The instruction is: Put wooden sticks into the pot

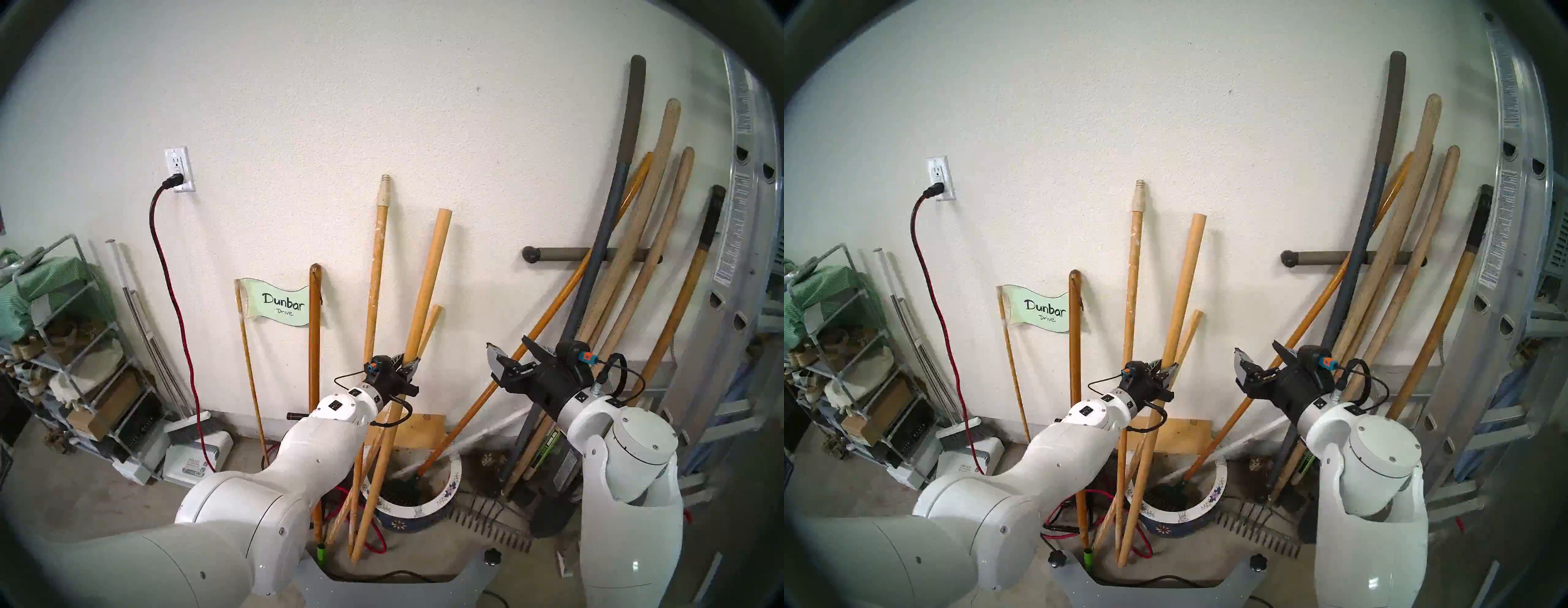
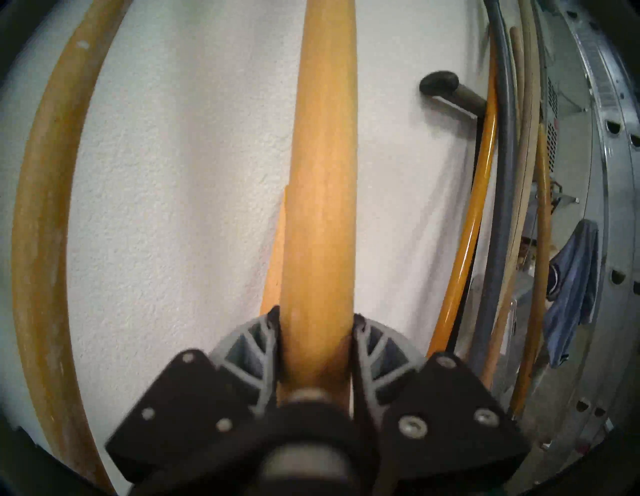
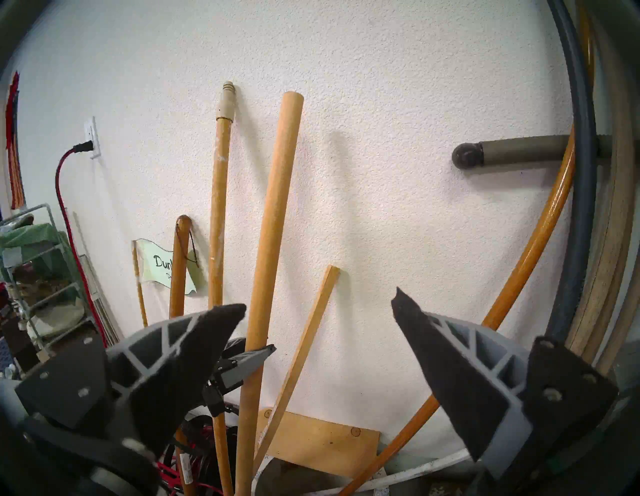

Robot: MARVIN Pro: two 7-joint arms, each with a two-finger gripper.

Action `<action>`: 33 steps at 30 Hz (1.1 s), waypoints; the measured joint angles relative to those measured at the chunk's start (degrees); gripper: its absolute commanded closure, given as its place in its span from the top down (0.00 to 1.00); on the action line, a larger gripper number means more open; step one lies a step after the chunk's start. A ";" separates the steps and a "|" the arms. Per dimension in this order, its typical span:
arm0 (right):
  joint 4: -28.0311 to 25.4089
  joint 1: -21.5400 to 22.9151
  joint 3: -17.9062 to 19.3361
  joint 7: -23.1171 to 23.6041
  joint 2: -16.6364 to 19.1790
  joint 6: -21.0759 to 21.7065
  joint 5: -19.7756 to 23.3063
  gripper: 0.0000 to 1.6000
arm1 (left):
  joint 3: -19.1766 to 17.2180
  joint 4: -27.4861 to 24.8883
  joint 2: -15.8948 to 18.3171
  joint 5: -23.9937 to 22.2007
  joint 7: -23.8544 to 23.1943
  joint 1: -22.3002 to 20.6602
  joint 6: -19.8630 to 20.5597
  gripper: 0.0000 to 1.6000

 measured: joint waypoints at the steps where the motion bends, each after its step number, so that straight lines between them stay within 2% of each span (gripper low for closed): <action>1: 0.00 0.00 0.00 0.00 0.00 0.00 0.00 1.00 | -0.35 -0.89 -0.09 -0.41 -0.40 0.59 -0.37 0.00; 8: 0.00 0.00 0.00 0.00 -0.01 -0.01 0.01 1.00 | -1.88 -5.47 -0.99 -2.48 -2.79 3.32 -2.38 0.00; 17: 0.00 0.00 0.00 0.00 -0.02 -0.02 0.01 1.00 | -3.02 -11.76 -2.45 -4.64 -5.72 4.85 -5.00 0.00; 33: 0.01 0.00 0.00 0.00 -0.04 -0.04 0.01 1.00 | -2.22 -23.02 -4.24 -6.55 -10.49 6.81 -6.86 0.00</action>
